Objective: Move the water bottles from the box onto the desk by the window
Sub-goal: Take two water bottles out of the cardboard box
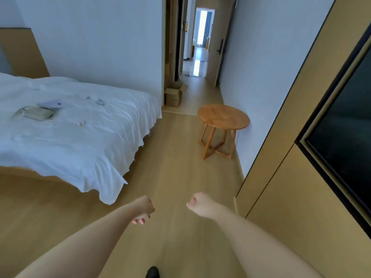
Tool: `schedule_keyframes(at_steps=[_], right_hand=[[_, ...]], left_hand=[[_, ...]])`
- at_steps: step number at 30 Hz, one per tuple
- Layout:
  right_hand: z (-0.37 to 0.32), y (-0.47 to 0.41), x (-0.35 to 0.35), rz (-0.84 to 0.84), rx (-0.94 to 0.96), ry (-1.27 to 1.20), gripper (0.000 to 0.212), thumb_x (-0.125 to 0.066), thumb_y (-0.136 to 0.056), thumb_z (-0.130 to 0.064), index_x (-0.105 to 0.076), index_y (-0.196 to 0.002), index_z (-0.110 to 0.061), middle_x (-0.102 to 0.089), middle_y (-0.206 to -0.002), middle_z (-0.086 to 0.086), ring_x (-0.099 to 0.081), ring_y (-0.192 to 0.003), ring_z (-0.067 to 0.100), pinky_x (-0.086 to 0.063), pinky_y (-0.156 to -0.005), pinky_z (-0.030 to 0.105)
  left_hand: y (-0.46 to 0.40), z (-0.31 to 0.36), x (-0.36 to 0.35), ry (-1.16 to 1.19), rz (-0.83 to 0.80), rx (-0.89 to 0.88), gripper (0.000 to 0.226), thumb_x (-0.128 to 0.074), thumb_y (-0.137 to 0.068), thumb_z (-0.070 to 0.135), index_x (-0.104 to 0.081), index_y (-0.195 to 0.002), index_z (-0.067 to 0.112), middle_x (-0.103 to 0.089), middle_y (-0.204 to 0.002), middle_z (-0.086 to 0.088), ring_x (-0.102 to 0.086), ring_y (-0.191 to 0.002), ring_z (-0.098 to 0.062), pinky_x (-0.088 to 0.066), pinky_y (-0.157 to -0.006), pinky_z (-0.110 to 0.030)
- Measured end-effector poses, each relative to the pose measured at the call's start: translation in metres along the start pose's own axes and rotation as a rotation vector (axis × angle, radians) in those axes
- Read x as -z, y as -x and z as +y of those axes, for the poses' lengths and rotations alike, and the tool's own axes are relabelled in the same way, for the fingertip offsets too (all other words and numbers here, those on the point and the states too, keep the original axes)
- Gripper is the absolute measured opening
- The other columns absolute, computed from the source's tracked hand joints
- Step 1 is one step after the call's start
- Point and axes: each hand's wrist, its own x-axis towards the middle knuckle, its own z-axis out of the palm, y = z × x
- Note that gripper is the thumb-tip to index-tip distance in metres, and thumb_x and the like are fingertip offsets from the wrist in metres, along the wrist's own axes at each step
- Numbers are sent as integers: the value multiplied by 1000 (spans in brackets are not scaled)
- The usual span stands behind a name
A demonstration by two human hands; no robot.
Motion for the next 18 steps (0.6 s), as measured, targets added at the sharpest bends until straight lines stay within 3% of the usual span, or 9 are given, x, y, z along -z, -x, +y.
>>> schedule_keyframes(at_steps=[3, 6, 9, 13, 16, 18], right_hand=[[-22, -76, 34, 15, -19, 29, 23, -48, -99, -35, -53, -106, -13, -58, -112, 9, -56, -105, 26, -39, -82, 29], [-48, -142, 78, 32, -62, 67, 38, -48, -99, -37, -55, -122, -7, -59, -126, 11, -55, -116, 28, -43, -92, 31], [-70, -200, 121, 65, -83, 73, 40, -47, -99, -39, -55, -123, -8, -59, -127, 10, -56, -117, 27, -45, -95, 33], [-85, -270, 164, 59, -98, 49, 39, -45, -98, -42, -54, -122, -12, -59, -124, 6, -57, -112, 24, -47, -96, 37], [-87, -328, 189, 55, -111, 56, 38, -45, -98, -42, -54, -121, -13, -58, -123, 5, -56, -111, 24, -48, -95, 37], [-88, -371, 209, 38, -110, 72, 38, -45, -98, -42, -54, -122, -13, -58, -122, 4, -57, -110, 23, -48, -94, 37]], left_hand=[[-66, 11, 58, 22, 37, -7, 28, -35, -98, 11, -51, -120, 6, -66, -105, -7, -59, -68, -17, -43, -53, -23], [-122, 29, 126, 13, 69, -18, 33, -36, -99, 14, -48, -128, 4, -68, -109, -7, -65, -82, -21, -53, -67, -29], [-176, 56, 192, 23, 115, -45, 31, -39, -99, 10, -47, -128, 3, -67, -111, -11, -66, -82, -22, -47, -54, -24], [-241, 93, 244, 137, 99, -32, 37, -44, -98, 16, -47, -132, 3, -63, -85, -2, -58, -65, -13, -45, -54, -22], [-297, 114, 266, 116, 41, -37, 34, -44, -99, 16, -51, -129, 3, -67, -113, -9, -68, -91, -21, -51, -60, -25], [-332, 126, 285, -2, -1, -70, 31, -42, -100, 13, -49, -129, 4, -64, -123, -8, -66, -105, -22, -58, -77, -32]])
